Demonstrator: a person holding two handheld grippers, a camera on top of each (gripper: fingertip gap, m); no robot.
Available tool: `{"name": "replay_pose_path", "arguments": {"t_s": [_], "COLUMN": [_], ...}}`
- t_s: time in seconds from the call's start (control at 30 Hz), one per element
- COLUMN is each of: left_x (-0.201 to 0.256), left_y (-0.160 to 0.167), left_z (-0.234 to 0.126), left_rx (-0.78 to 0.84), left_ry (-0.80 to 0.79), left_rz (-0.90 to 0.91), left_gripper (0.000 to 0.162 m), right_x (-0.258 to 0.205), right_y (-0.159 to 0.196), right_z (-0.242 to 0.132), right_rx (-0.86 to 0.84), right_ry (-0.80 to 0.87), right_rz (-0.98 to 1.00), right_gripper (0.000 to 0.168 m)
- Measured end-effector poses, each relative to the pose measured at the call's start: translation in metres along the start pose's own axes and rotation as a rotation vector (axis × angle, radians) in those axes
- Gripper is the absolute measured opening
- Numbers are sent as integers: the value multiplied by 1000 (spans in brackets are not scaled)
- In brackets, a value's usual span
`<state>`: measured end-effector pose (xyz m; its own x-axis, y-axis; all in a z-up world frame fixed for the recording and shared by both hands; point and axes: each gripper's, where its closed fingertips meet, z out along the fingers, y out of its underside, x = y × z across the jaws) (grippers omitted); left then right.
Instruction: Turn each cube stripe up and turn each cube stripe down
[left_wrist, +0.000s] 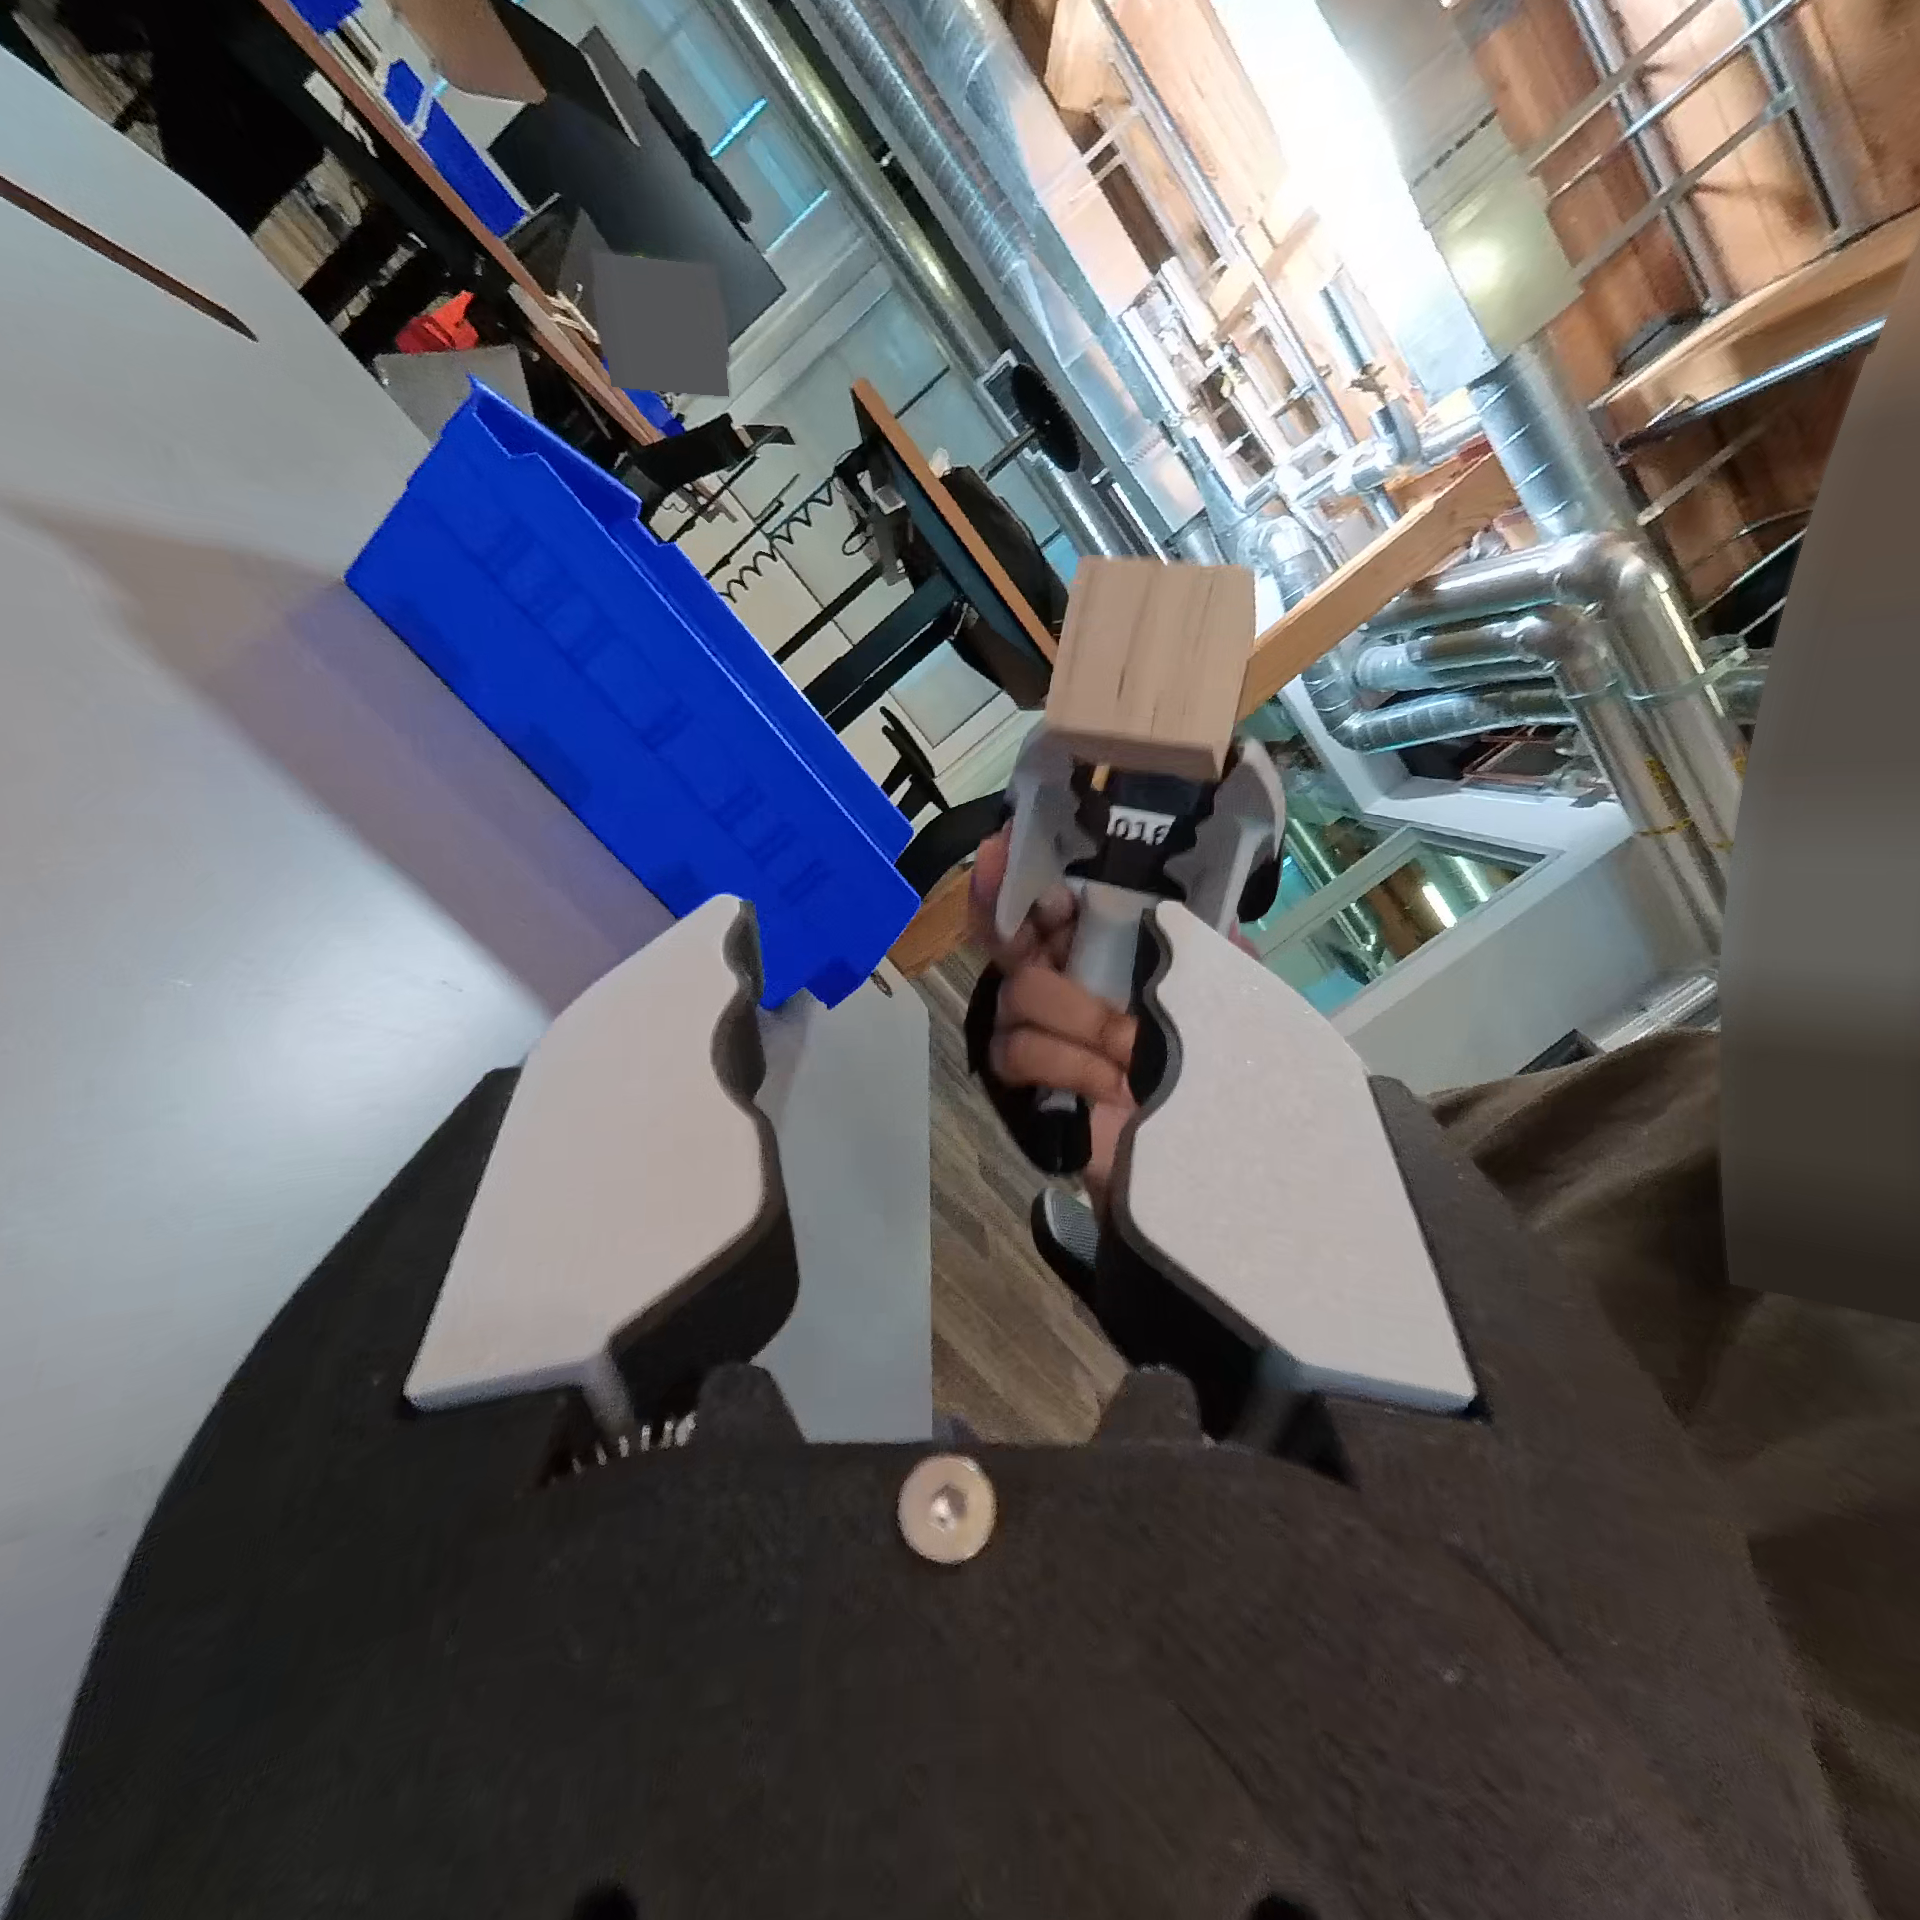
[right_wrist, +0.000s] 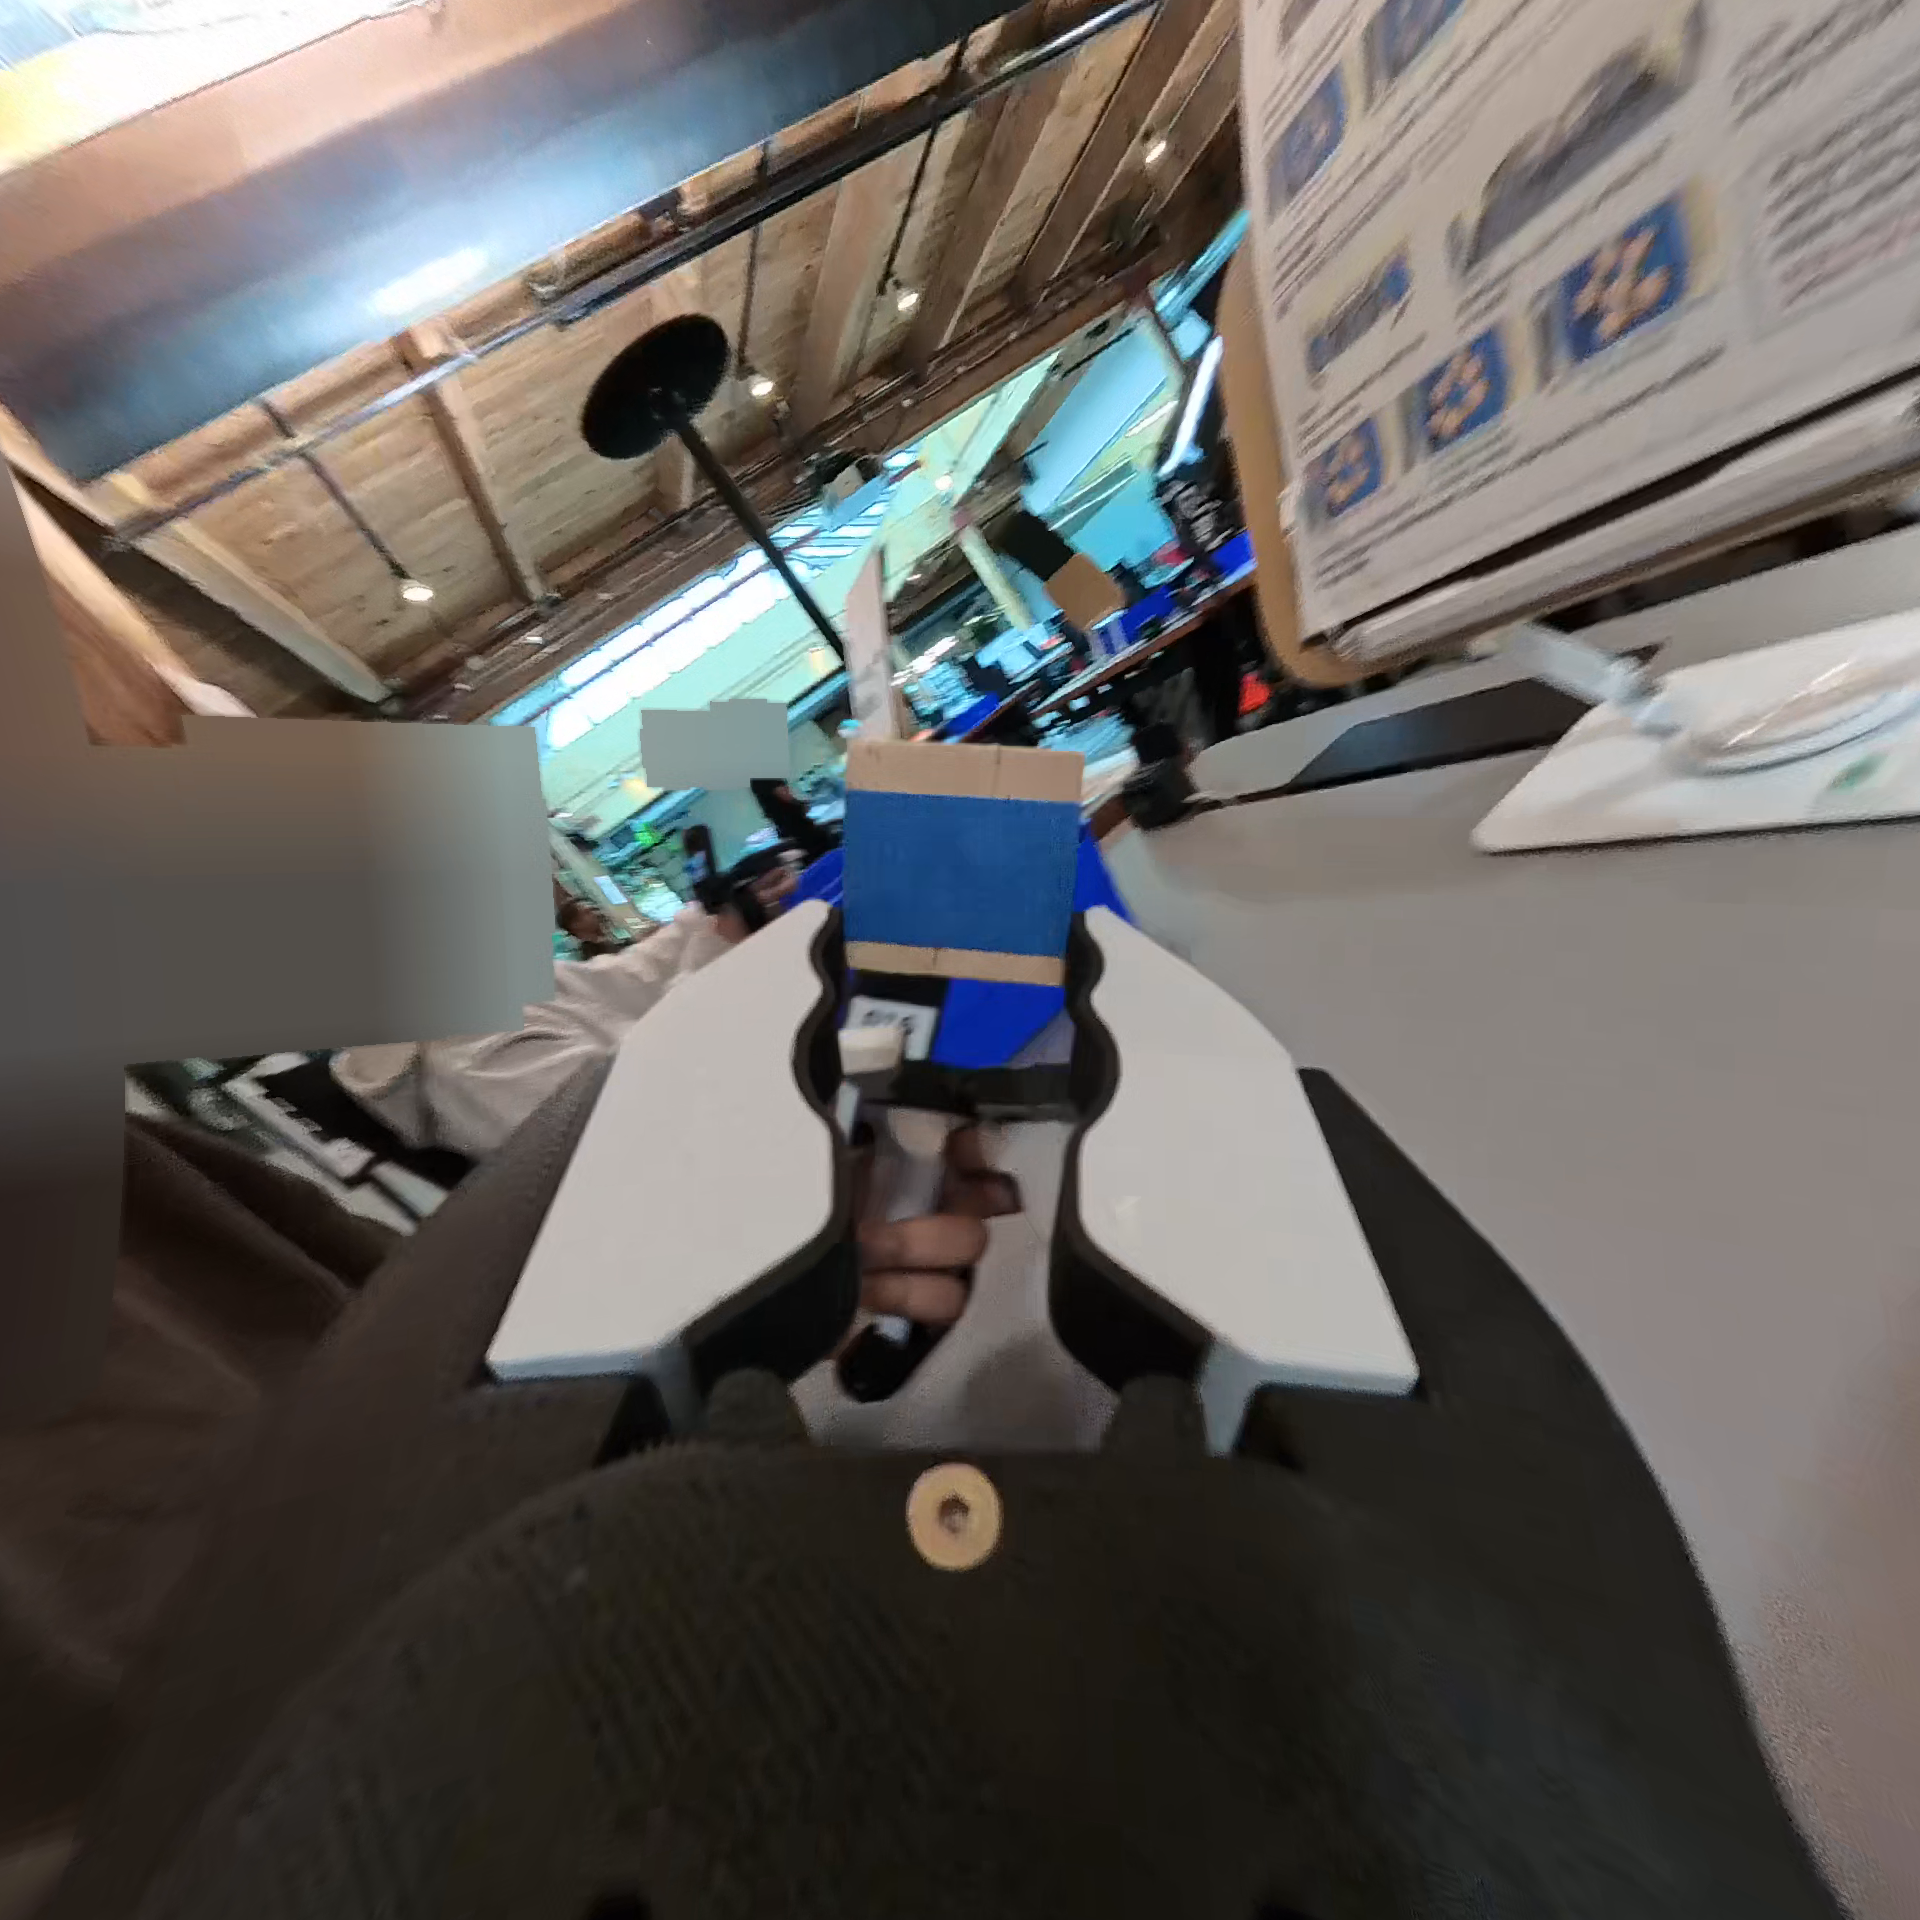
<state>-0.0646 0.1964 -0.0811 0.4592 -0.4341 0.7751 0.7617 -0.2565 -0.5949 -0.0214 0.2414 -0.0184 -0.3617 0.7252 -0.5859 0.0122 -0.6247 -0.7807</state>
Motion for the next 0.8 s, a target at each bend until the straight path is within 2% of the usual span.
{"name": "replay_pose_path", "arguments": {"t_s": [0.17,0.37,0.47,0.57,0.67,0.8], "left_x": [-2,-6,-9,-13,-16,-20], "left_y": [1,12,8,0,-5,-3], "left_z": [0,3,-1,-7,-10,-9], "left_rx": [-17,-93,-108,-83,-59,-64], "left_ry": [-15,-45,-73,-103,-105,-110], "left_rz": [11,34,64,77,52,36], "left_gripper": [68,69,68,68,68,68], "right_x": [42,149,222,284,321,342], "right_y": [-67,-127,-129,-111,-97,-90], "right_z": [-34,-95,-134,-167,-180,-182], "right_rx": [70,-82,-251,-468,-588,-713], "right_ry": [232,644,901,1083,1152,1190], "right_rz": [-148,-218,-212,-148,-77,-81], "right_gripper": [42,42,42,42,42,42]}}
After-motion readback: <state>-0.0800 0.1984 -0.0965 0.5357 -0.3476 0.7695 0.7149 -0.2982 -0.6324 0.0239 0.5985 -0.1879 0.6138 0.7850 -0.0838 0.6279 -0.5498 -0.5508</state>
